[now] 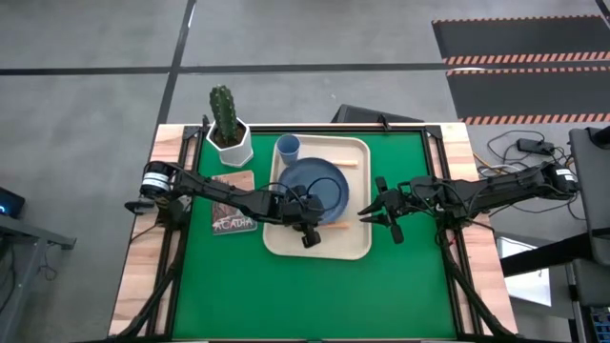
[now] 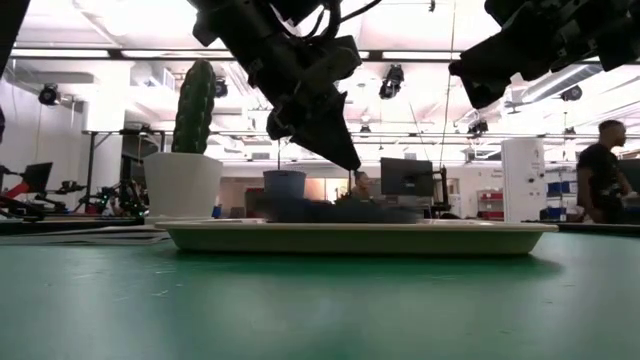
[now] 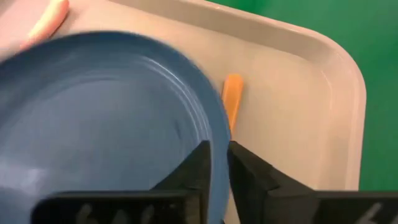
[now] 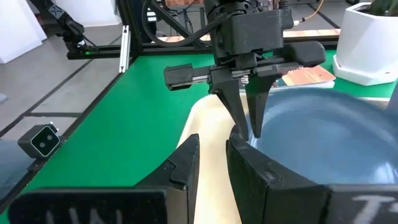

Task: Pick and place plate/cup/fork/spoon on tray
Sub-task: Put the blue plate on the white tray between the orange spoon and the light orange fork

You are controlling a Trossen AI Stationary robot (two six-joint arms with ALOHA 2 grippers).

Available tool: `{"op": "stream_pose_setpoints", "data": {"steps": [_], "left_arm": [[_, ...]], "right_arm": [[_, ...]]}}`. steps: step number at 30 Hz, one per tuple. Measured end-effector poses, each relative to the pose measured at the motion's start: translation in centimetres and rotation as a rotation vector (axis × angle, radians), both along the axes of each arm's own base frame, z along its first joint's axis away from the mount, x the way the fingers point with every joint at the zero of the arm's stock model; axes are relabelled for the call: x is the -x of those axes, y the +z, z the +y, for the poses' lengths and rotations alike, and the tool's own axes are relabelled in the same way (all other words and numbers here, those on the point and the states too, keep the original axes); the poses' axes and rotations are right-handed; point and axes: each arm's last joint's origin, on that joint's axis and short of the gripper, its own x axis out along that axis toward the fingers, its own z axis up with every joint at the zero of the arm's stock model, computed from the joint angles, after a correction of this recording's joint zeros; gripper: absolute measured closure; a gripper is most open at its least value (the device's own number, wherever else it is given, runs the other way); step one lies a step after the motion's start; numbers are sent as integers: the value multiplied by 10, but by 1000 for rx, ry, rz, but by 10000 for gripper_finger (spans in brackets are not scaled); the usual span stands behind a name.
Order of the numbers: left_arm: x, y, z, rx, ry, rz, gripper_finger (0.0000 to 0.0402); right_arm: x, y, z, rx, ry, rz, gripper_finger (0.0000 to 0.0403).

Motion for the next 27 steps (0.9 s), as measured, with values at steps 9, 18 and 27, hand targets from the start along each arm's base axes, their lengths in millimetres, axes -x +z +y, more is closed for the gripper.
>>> {"op": "stream_pose_setpoints", "data": {"steps": [9,18,27], "left_arm": [[2,6,-2,34,0,-18,307],[24,55,-25,15,-105,-145,304],[63,108,-54,-248,-54,-294,304]], "right_arm": [[-2,-2,0,-13,-11,15,335],[-18,-18,-9,-50,-309,126,339],[-87,-28,-41,73,-396,330,383]]}}
